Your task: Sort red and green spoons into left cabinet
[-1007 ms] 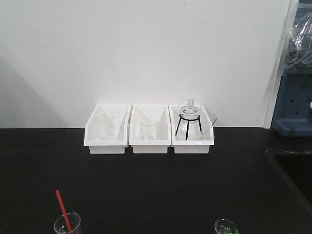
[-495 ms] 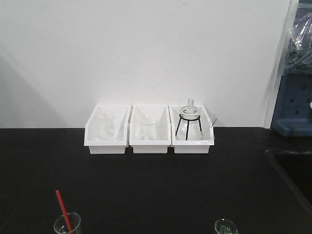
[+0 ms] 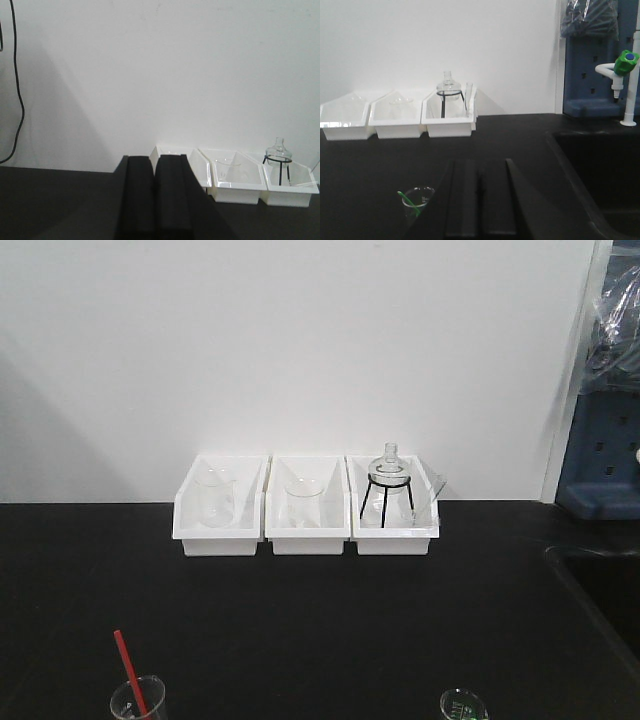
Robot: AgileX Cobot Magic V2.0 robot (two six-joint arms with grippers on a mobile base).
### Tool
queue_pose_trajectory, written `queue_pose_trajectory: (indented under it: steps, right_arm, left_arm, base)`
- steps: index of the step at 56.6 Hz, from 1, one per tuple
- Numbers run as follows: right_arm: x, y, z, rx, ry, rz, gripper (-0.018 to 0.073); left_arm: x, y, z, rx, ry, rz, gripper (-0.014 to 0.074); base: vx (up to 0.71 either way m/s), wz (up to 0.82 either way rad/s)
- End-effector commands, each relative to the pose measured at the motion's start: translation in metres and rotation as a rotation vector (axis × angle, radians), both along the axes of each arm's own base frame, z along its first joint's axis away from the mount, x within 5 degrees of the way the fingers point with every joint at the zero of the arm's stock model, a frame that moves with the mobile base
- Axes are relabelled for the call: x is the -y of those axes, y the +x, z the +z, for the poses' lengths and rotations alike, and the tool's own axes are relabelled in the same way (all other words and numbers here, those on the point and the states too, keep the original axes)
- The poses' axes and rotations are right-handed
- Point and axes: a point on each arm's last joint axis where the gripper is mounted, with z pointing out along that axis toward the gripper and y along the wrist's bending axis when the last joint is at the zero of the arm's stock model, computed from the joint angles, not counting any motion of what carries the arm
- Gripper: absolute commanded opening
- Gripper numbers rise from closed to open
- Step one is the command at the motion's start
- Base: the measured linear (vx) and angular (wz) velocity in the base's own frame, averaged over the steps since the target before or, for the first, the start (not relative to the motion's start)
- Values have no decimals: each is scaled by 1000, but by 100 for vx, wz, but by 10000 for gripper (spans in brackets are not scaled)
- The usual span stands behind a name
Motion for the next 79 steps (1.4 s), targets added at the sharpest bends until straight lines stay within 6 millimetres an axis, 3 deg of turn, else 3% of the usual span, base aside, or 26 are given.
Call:
queue_pose_trajectory:
  steps: [1,14,28,37,45,53,65,79]
  right_arm:
    - [1,3,26,14,-69,-14,4]
    - [1,19,36,-60,-149,-19,25]
    - [0,35,27,-161,-151,-8,115]
    - [-1,42,25,-184,-152,1,231]
    - [-3,49,28,-137,-153,17,368]
    - [-6,57,33,-72,-145,36,438]
    - [-10,74,31,-48,-121,72,445]
    - [-23,99,19,-35,-232,201,445]
  left_arm:
    - [0,-3,24,32,-4,-4,-3]
    - [0,14,10,-216,-3,-2,0]
    - [1,22,12,-215,-3,-3,43]
    - [1,25,12,-218,-3,-3,139]
    - [1,27,14,-204,-3,-4,285]
    - [1,26,20,-131,-5,-5,402]
    - [1,27,25,-78,-5,-7,472]
    - [2,49,21,-129,4,-10,472]
  base:
    - [0,0]
    - [0,0]
    - [0,0]
    - [0,0]
    - [0,0]
    - [0,0]
    - [0,0]
    - [0,0]
